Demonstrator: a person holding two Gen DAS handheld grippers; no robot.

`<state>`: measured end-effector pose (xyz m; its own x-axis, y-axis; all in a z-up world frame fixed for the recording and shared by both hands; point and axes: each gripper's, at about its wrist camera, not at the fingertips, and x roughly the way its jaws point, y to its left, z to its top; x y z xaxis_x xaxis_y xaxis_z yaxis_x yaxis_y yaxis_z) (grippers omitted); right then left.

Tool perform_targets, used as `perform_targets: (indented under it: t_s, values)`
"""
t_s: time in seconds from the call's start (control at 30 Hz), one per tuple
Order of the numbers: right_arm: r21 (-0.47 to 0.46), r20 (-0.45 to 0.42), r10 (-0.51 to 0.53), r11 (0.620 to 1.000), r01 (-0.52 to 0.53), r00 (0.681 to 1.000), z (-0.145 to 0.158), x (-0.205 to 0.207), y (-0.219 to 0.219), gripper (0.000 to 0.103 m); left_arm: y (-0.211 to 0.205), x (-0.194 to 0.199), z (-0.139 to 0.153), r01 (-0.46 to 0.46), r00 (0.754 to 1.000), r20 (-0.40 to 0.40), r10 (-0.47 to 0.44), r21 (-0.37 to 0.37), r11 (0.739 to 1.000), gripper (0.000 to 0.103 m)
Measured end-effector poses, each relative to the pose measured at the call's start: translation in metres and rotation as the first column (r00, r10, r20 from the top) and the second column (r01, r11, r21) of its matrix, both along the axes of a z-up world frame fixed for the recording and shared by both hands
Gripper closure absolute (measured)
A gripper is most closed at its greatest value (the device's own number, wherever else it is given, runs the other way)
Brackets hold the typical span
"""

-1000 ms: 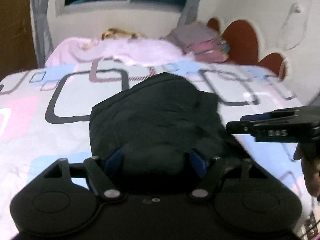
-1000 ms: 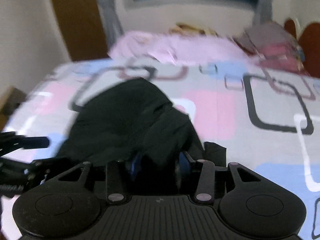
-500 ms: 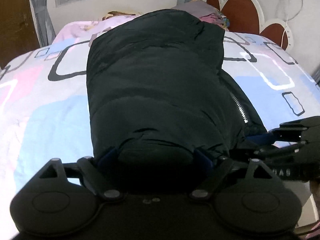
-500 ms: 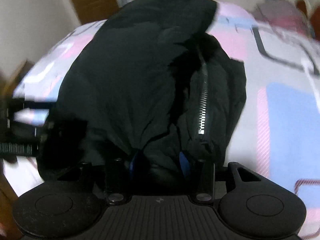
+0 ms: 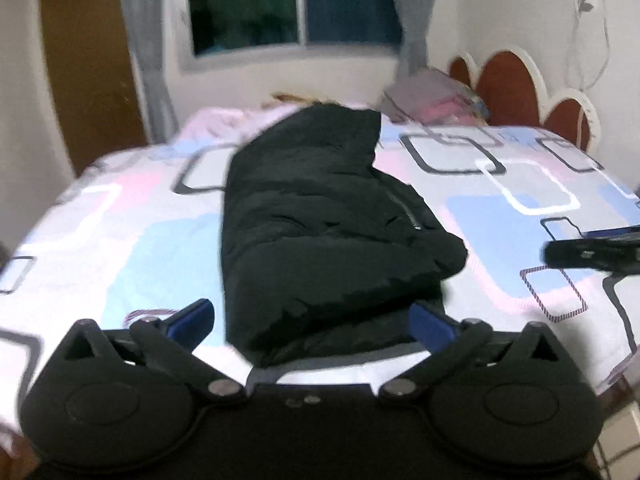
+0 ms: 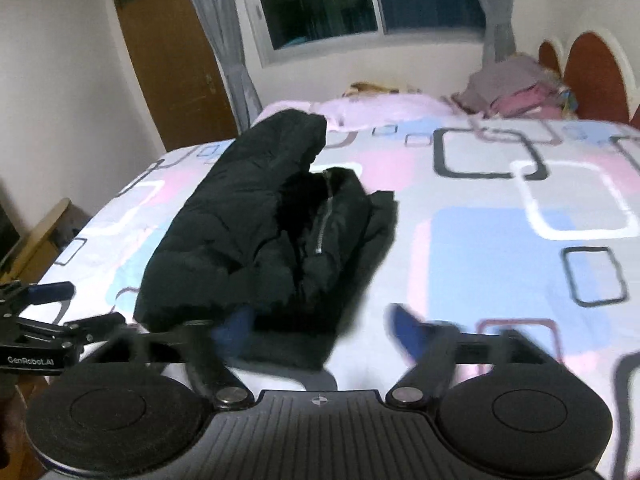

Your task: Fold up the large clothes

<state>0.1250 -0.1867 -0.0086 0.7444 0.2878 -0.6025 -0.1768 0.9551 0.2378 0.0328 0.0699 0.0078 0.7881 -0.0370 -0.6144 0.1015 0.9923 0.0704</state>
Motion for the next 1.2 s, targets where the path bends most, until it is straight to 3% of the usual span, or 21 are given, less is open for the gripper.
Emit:
perform_targets:
  t_s: [0.17, 0.4, 0.77, 1.2]
  values:
    - [-0.072, 0.022, -0.018, 0.997, 0.02, 1.0, 0.012, -0.048, 0.009, 0.0, -0.005, -0.041, 0.008, -0.028, 0.999, -0.03, 0.027, -0.041, 0.999, 0.0]
    - [-0.096, 0.04, -0.01, 0.995, 0.014, 0.999, 0.017, -0.08, 0.024, 0.0, -0.008, -0.069, 0.015, -0.058, 0.998, -0.021, 0.057, -0.063, 0.996, 0.0]
    - [-0.096, 0.042, -0.025, 0.995, 0.029, 0.999, 0.027, -0.093, 0.026, 0.0, -0.013, -0.09, 0.023, -0.053, 0.998, 0.022, 0.055, -0.057, 0.997, 0.0]
    - [-0.111, 0.038, -0.03, 0.993, 0.034, 0.999, 0.031, -0.098, 0.021, 0.0, -0.018, -0.088, 0.023, -0.026, 0.999, 0.034, 0.028, -0.062, 0.998, 0.0]
